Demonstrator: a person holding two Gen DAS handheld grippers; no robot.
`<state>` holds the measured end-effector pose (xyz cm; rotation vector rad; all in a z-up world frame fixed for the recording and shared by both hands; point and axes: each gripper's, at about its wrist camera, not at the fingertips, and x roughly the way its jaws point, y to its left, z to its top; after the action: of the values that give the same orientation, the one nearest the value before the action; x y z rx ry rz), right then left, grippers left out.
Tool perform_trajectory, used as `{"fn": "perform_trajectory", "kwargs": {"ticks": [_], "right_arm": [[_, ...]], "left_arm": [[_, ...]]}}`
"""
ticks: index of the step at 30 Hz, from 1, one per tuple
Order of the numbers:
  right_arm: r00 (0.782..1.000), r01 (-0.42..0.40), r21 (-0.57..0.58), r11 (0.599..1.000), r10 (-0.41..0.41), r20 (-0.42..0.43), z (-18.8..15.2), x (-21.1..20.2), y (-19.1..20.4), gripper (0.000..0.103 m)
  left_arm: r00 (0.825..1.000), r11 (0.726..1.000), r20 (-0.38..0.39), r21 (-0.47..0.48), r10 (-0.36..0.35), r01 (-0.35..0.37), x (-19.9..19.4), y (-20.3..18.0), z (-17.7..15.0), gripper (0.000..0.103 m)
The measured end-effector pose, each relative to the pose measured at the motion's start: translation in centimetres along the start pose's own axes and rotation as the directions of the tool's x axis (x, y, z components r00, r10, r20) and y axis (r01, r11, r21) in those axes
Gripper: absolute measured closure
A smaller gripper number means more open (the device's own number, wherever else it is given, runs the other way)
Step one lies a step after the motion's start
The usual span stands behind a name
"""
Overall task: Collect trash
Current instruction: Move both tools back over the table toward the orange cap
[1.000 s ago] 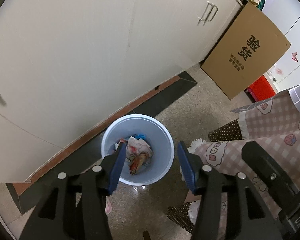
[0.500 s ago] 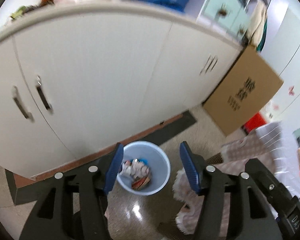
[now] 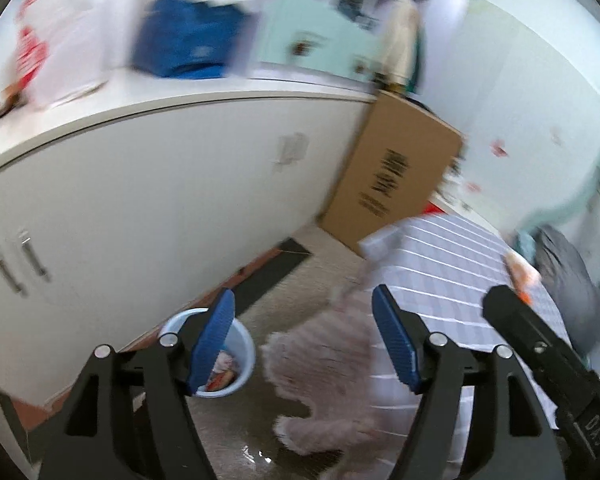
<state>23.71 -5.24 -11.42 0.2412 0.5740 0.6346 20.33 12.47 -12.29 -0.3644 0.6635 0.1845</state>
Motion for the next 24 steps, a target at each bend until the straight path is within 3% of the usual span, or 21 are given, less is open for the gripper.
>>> {"fn": "perform_trajectory", "kwargs": {"ticks": [7,13,24], "right_arm": [[0.988,0.142,0.087,0.986,-0.147,0.045,-0.2,-6.8,-7.5,0.030],[0.969,0.233,0.154,0.960,-0.243,0.045,-0.9,-11.1,-13.6,0.029],[0.964,0.248,0.212,0.945,-0.263,0.043,-1.5,-12.6,-17.8,0.027]], "left_arm": [[0.991,0.977,-0.058,0.171,-0.119,0.127,1.1,-11.2,-2.0,0.032],[0.982,0.952,-0.114,0.253,-0.148,0.173,2.5,-16.9,-4.1,0.029],[0.982,0.929,-0.154,0.334,-0.113,0.159,4.0,-21.0,-5.5,0.028]]}}
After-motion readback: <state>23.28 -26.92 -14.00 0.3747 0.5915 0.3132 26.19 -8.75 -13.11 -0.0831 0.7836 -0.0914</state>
